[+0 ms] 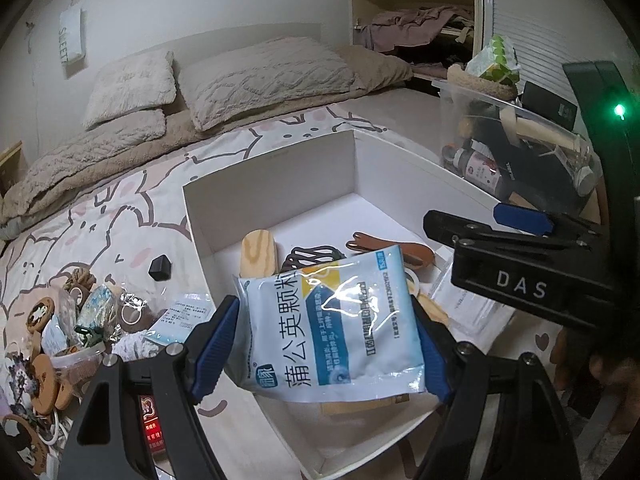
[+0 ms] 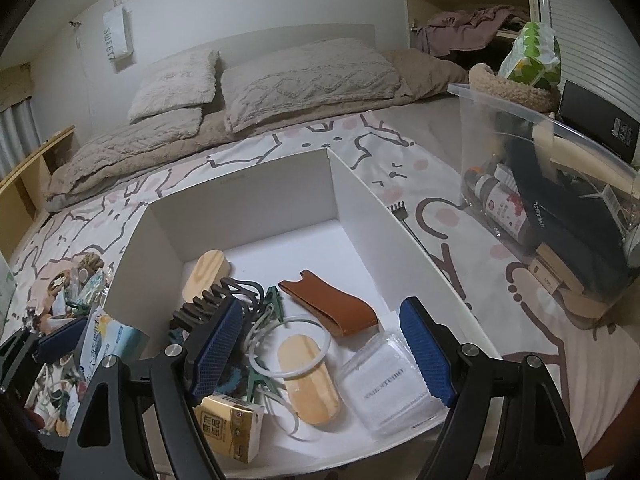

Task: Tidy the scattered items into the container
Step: 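Open the right tool over the box while the left tool holds the sachet, then lower the blue-and-white sachet into the box and open the left tool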

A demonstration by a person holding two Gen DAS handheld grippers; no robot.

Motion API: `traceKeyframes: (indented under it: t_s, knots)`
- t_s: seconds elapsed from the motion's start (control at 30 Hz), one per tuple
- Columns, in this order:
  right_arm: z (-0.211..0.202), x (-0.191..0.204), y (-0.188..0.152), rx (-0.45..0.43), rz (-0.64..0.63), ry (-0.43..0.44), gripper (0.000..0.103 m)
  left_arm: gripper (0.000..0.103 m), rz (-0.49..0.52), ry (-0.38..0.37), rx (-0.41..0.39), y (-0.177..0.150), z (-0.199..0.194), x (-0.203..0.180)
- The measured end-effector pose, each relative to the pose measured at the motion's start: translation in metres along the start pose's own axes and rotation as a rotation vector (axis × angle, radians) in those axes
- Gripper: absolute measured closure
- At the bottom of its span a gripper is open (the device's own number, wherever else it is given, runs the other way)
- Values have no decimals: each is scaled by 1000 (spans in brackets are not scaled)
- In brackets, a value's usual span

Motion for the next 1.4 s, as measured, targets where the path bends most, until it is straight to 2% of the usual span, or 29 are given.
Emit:
traceKeyframes:
  t_s: [0.23, 0.77, 1.17, 1.4]
  knots:
    - [-4, 1, 1, -15, 3, 10, 22, 23, 25, 11, 2, 1, 2, -7]
    - [-4, -1, 1, -15, 13, 28, 22, 23, 59, -76, 93, 0, 24, -28]
    - [-2, 1, 0, -8, 8, 30, 22, 23, 29, -155, 150, 5, 37, -32]
    - [-1, 3, 0, -1, -1, 30, 22, 23, 28, -158, 188, 7, 43, -32]
Point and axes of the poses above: each gripper's, at about its wrist camera, not at the fingertips, and z roughly the way its jaws point, x to its left, y to its top, the point moved 2 cm from there along z, roughly the way its jaws point, and after that the axes turned 1 degree about z, right-handed, at the moved point
